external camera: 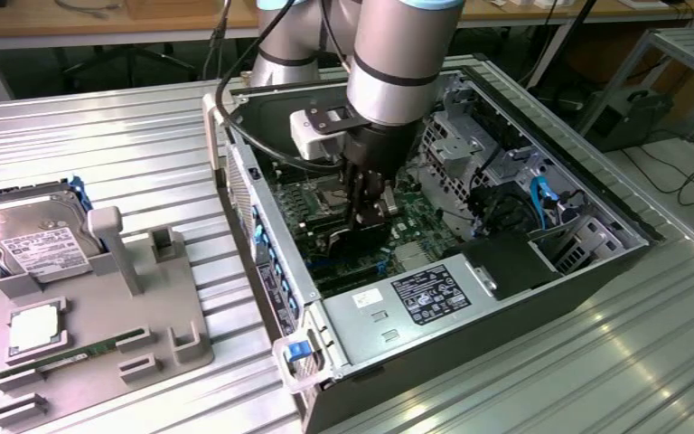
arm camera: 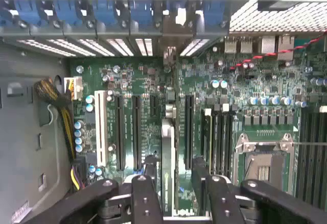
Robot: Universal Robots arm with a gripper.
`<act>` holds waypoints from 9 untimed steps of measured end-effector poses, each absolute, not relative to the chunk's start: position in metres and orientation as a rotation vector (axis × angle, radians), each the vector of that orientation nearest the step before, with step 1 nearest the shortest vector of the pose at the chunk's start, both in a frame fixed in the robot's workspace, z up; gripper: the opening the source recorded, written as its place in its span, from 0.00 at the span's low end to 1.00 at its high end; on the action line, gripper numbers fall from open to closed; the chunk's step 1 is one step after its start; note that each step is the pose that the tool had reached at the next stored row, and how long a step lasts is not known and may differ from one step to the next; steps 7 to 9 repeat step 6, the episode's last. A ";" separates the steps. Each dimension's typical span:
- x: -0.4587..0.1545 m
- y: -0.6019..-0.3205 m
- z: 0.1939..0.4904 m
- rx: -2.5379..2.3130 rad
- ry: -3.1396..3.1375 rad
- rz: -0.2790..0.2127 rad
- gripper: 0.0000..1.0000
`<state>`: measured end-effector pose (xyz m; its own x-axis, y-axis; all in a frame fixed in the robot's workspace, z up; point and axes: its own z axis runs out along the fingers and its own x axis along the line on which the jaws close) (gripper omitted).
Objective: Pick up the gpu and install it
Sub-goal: 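Insert the gpu into the slot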
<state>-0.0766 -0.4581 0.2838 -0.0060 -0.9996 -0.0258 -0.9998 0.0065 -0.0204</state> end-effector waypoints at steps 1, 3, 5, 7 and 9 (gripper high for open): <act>-0.077 -0.458 0.284 -2.191 2.205 0.006 0.11; -0.077 -0.458 0.284 -2.191 2.205 0.006 0.11; -0.077 -0.458 0.284 -2.191 2.205 0.006 0.11; -0.077 -0.458 0.284 -2.191 2.205 0.006 0.11; -0.077 -0.458 0.284 -2.191 2.205 0.006 0.11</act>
